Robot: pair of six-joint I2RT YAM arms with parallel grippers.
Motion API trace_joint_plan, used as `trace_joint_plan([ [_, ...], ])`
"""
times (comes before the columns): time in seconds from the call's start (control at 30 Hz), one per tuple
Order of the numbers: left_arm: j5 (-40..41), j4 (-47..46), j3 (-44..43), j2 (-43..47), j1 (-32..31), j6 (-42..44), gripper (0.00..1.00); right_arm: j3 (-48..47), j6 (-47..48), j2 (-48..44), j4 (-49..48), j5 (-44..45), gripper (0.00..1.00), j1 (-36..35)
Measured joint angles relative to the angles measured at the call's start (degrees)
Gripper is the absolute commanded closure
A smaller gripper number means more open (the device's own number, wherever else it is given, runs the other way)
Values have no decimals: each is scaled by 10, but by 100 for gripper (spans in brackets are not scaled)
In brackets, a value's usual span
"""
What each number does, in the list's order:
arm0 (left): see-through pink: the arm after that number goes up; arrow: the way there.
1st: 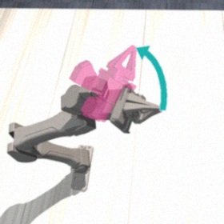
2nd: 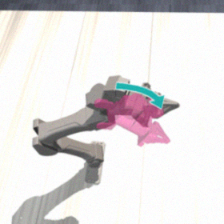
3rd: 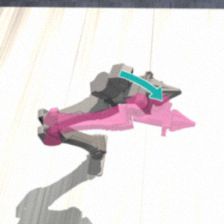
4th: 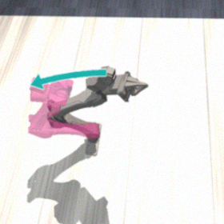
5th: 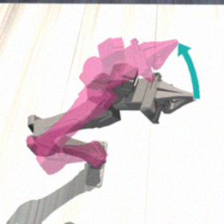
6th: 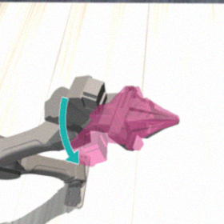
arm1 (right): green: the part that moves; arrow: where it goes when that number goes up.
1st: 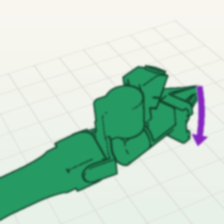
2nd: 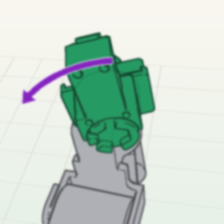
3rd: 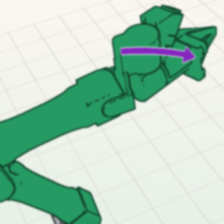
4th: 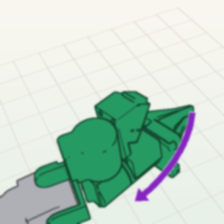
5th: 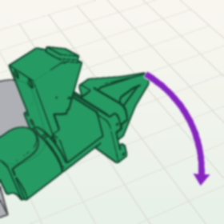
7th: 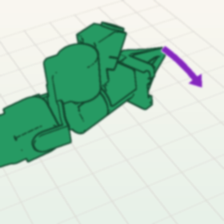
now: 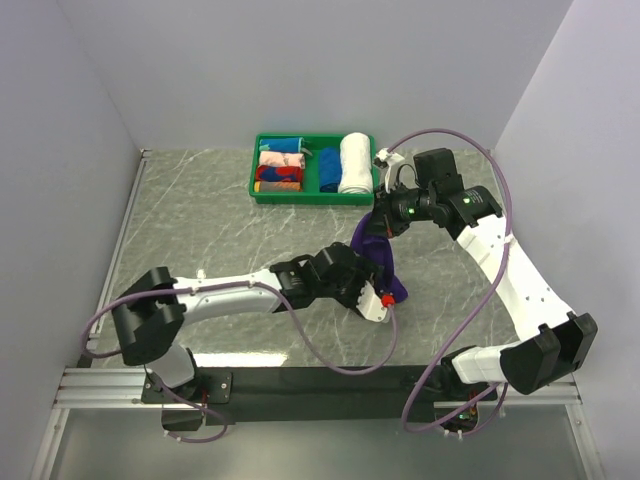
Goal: Roll the towels
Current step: Flatten the towel
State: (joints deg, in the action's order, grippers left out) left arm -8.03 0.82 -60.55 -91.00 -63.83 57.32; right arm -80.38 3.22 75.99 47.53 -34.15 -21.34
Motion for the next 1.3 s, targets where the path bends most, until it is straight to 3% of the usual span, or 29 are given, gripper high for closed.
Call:
trace_joint_plan([
  [0.17,40,1,-14,-31,2,3,75,-4,-2,3,1,0,100,0],
  [0.2,45,11,-22,-33,3,-1,90,-4,-2,4,1,0,100,0],
  [0.3,48,41,-43,-17,11,-25,99,-12,-2,14,0,0,100,0],
  [0.5,17,155,-45,159,78,-131,99,-36,-2,56,-8,0,100,0],
  [0.67,11,217,-44,338,237,-229,99,-106,4,116,-7,1,100,8],
  [0.73,17,231,-44,372,294,-257,100,-154,5,144,-3,-1,100,21],
  [0.93,27,222,-54,376,427,-336,100,-378,3,248,7,-6,100,40],
  [1.1,23,202,-170,306,501,-393,100,-499,0,263,-2,-8,100,31],
  [1.2,10,184,-231,306,511,-410,100,-498,-2,229,-24,-14,100,30],
  [1.3,-28,183,-261,331,511,-421,100,-415,22,154,-38,-14,100,25],
])
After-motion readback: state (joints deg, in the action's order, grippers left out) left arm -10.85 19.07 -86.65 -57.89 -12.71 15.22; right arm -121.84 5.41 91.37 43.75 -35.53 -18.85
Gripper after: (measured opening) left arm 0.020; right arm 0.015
